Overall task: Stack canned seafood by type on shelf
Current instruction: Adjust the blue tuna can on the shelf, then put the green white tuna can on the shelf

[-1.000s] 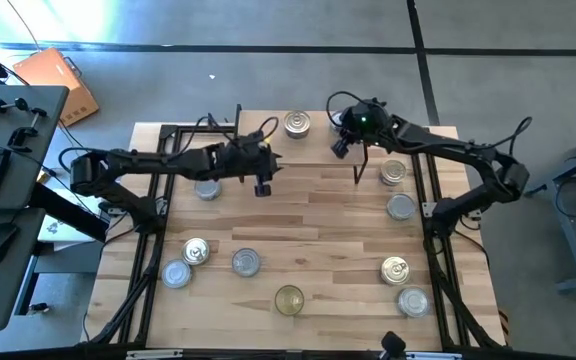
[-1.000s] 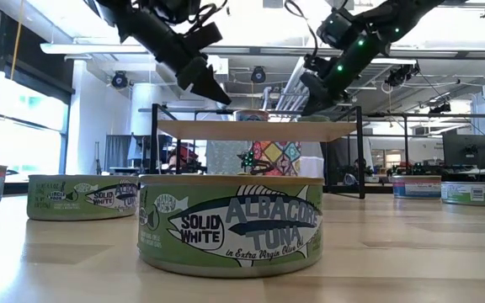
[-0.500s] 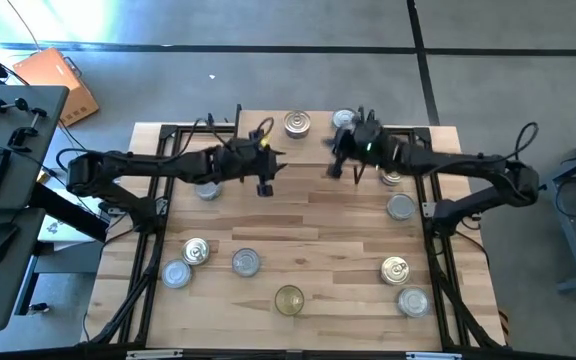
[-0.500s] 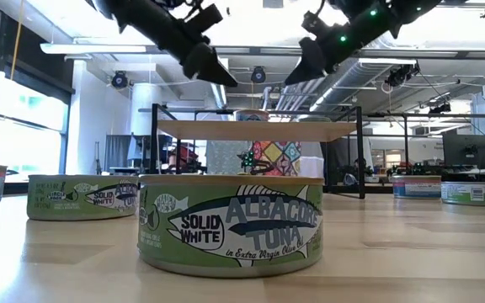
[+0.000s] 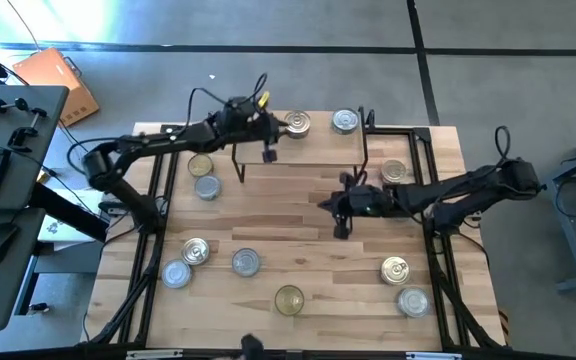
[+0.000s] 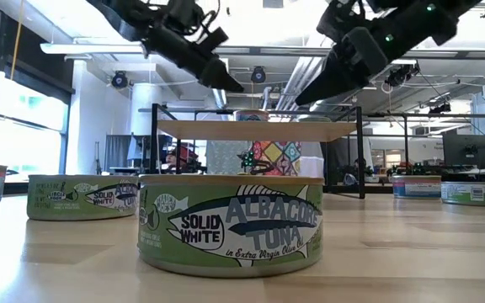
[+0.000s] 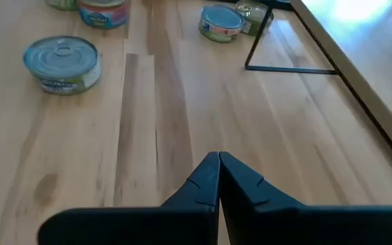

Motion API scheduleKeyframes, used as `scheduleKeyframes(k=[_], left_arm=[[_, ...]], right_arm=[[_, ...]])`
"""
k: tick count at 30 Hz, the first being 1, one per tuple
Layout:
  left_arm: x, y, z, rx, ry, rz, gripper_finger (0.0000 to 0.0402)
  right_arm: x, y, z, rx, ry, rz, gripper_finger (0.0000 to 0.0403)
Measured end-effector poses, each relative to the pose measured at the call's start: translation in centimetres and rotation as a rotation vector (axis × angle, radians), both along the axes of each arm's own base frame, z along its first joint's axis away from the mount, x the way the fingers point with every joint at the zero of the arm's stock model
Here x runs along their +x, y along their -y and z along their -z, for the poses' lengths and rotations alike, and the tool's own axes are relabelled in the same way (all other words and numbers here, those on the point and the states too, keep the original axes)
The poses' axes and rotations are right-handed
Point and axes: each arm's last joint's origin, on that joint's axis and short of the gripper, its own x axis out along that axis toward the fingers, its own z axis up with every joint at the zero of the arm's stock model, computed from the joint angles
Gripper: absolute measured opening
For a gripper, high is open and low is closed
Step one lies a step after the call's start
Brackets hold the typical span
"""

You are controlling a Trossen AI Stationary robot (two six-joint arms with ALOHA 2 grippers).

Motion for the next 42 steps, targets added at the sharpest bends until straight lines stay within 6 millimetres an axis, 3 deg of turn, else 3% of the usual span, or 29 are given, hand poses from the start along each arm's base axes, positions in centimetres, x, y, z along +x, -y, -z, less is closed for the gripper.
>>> scheduleKeyframes(k=[7, 11, 19, 24, 30, 36, 39, 42], left_arm=[[2.3, -4.0, 0.4, -0.092, -0.122, -0.061, 0.0032], [3.8, -5.3, 1.1, -0.109, -0.197, -0.051, 0.0017], [4.7, -5.8, 1.7, -0.096, -0.193, -0.04, 0.0007], [4.3, -5.3, 0.7, -0.077, -0.189, -0.038, 0.0007], [2.5, -2.9, -3.6, -0.04, -0.156, -0.006, 0.0007], [0.4, 2.0, -6.7, -0.072, -0.231, 0.078, 0.0007], [-0.1, 5.6, -6.1, -0.104, -0.25, 0.193, 0.0007], [-0.2, 9.8, -3.4, -0.146, -0.229, 0.358, 0.0007]], right_arm=[[-0.3, -0.7, 0.5, -0.031, 0.013, 0.031, 0.0], [-0.2, -0.4, 0.4, -0.041, 0.021, 0.034, 0.0], [-0.1, -0.2, 0.3, -0.039, 0.036, 0.042, 0.0], [0.0, -0.2, 0.1, -0.037, 0.06, 0.042, 0.0], [0.2, -0.3, -0.1, -0.028, 0.095, 0.05, 0.0], [1.1, -1.4, 0.9, -0.041, 0.102, 0.038, 0.0], [1.2, -2.5, 1.4, -0.042, 0.083, -0.004, 0.0], [0.8, -4.0, 1.6, -0.041, 0.061, -0.051, 0.0]])
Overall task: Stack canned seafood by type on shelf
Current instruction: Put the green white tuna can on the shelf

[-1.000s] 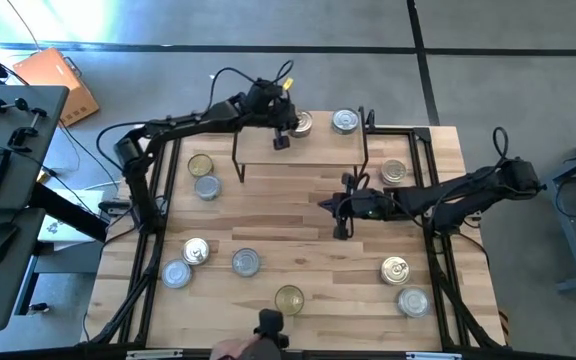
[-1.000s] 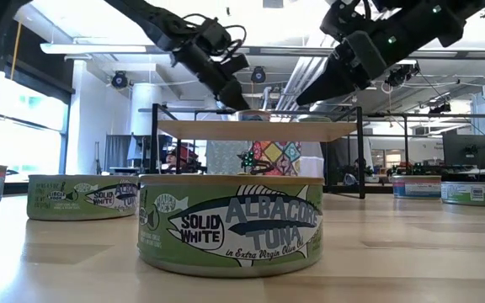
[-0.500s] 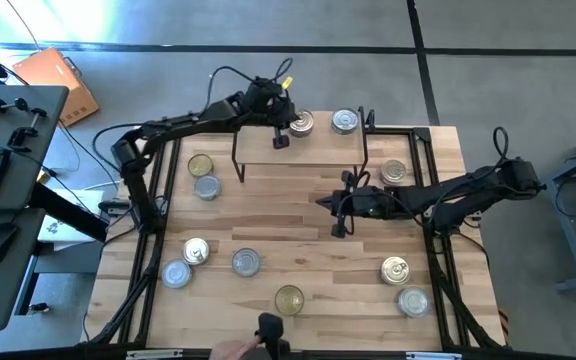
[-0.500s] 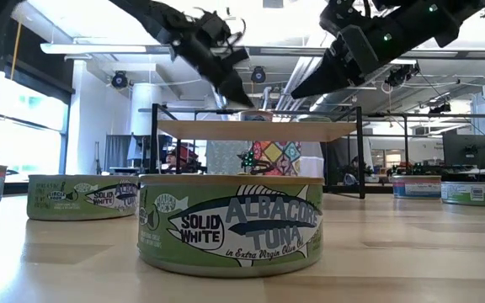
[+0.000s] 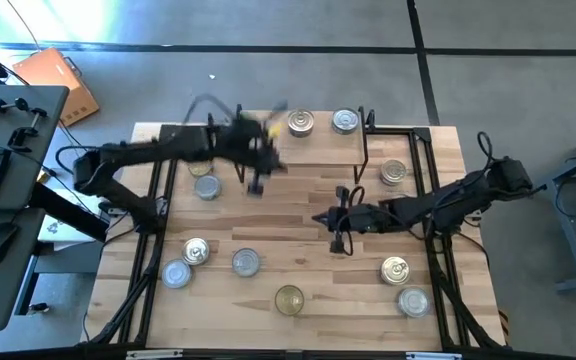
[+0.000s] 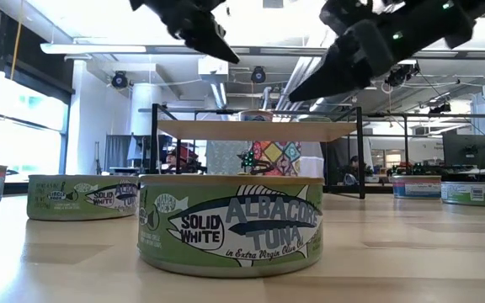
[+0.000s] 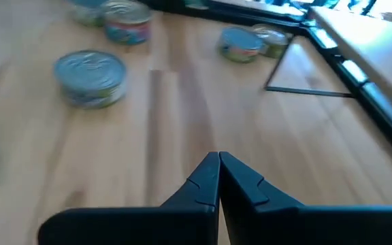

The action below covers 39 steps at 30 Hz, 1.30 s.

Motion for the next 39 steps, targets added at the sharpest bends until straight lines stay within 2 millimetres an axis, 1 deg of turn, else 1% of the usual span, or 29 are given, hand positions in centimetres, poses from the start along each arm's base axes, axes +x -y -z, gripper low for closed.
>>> scheduleKeyframes(k=[3, 6, 9, 11, 13, 17, 20, 24, 27, 29, 31, 34, 36, 39], left_arm=[[-0.7, 4.3, 2.9, -0.046, 0.071, 0.092, 0.0007], [-1.9, 8.5, 6.1, -0.083, 0.149, 0.166, 0.0007], [-3.6, 12.5, 8.6, -0.099, 0.229, 0.157, 0.0007], [-4.7, 14.7, 9.5, -0.115, 0.272, 0.113, 0.0007], [-5.9, 16.6, 10.4, -0.136, 0.25, 0.063, 0.0007], [-7.9, 19.6, 11.4, -0.164, 0.174, -0.006, 0.0007], [-9.1, 21.0, 12.5, -0.176, 0.101, -0.065, 0.0007], [-10.3, 22.0, 13.6, -0.182, 0.049, -0.165, 0.0007], [-10.5, 22.3, 14.2, -0.213, 0.059, -0.257, 0.0007], [-10.4, 22.3, 14.5, -0.265, 0.064, -0.308, 0.0008], [-10.1, 22.4, 14.9, -0.28, 0.046, -0.299, 0.0015], [-9.8, 22.9, 15.4, -0.276, 0.009, -0.222, 0.0043], [-9.8, 23.0, 15.9, -0.261, -0.01, -0.216, 0.0071], [-9.5, 23.0, 16.9, -0.236, -0.031, -0.231, 0.0117]], right_arm=[[-0.5, -1.9, -0.1, 0.016, 0.0, -0.063, 0.0], [-0.8, -3.6, -0.4, 0.062, 0.004, -0.105, 0.0], [-1.1, -4.8, -0.6, 0.12, 0.014, -0.156, 0.0], [-1.1, -5.5, -0.8, 0.19, 0.053, -0.191, 0.0], [-0.6, -6.2, -0.9, 0.253, 0.115, -0.228, 0.0], [0.7, -7.7, 0.1, 0.291, 0.227, -0.298, 0.0001], [1.9, -8.6, 1.6, 0.305, 0.271, -0.315, 0.0011], [3.7, -9.0, 4.0, 0.278, 0.233, -0.291, 0.0055], [5.3, -8.8, 5.5, 0.254, 0.208, -0.238, 0.01], [6.4, -8.6, 6.2, 0.247, 0.199, -0.218, 0.0128], [7.5, -8.4, 6.4, 0.241, 0.201, -0.22, 0.0151], [8.2, -8.1, 6.2, 0.213, 0.183, -0.27, 0.0173], [8.4, -7.9, 6.2, 0.207, 0.166, -0.276, 0.018], [8.3, -7.8, 6.1, 0.193, 0.129, -0.263, 0.0183]])
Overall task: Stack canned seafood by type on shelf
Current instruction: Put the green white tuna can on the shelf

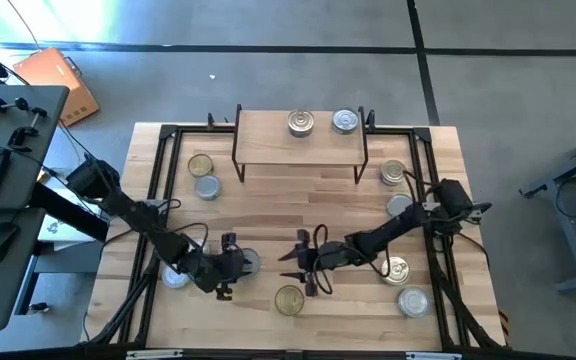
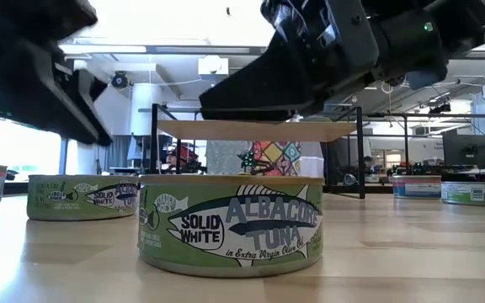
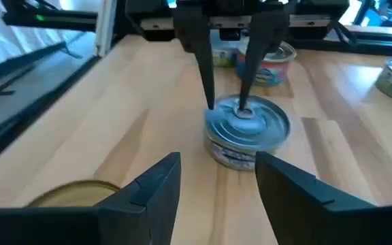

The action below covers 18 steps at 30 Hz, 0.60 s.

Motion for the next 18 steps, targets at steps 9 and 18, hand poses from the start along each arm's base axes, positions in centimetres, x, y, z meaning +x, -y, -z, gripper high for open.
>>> scheduleKeyframes(k=[9, 18], left_arm=[[0.6, -0.2, 1.3, -0.049, -0.003, -0.104, 0.0175], [-0.2, -0.8, -3.2, -0.081, 0.164, -0.229, 0.0153]], right_arm=[[-3.6, 0.0, -3.7, -0.167, -0.186, 0.223, 0.0176], [-4.2, 0.0, -5.2, -0.155, -0.153, 0.245, 0.0177]])
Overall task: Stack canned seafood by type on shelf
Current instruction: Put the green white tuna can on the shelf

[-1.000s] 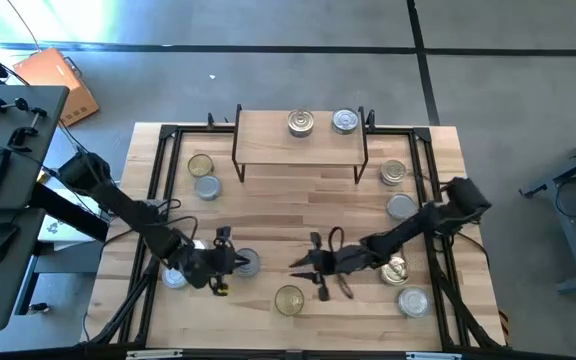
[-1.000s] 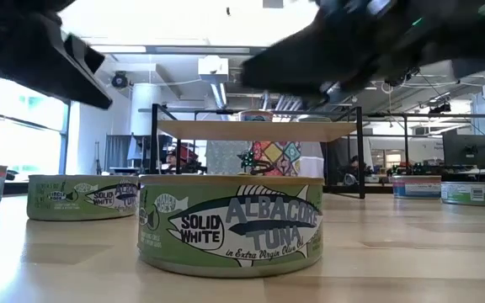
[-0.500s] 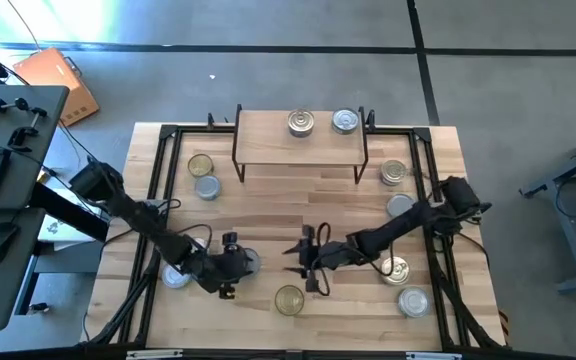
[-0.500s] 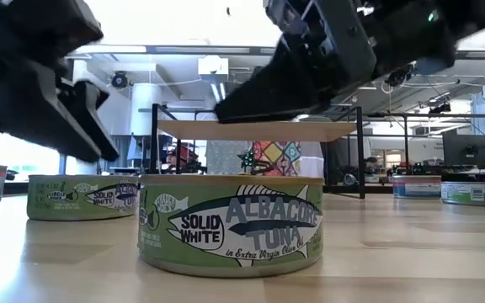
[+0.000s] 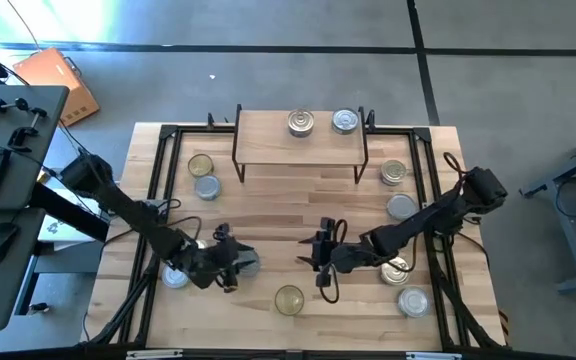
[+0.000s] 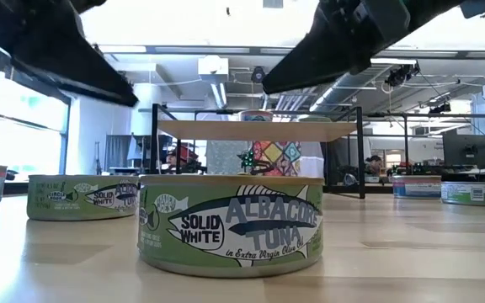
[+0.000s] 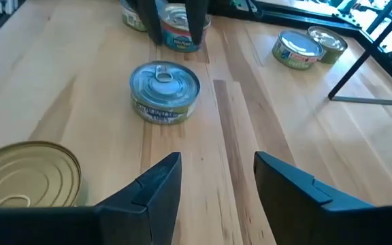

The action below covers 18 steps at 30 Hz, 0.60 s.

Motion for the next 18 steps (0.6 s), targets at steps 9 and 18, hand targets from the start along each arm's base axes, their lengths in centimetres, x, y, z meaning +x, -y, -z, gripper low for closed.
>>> scheduleKeyframes(k=[9, 18], left_arm=[[-5.7, -3.4, -1.5, -0.043, -0.093, -0.335, 0.012], [-6.5, -7.1, -1.9, 0.029, -0.045, -0.625, 0.0102]], right_arm=[[0.2, -0.1, 0.6, 0.024, -0.009, 0.021, 0.0177], [0.5, 0.4, 1.4, 0.019, -0.029, 0.043, 0.0177]])
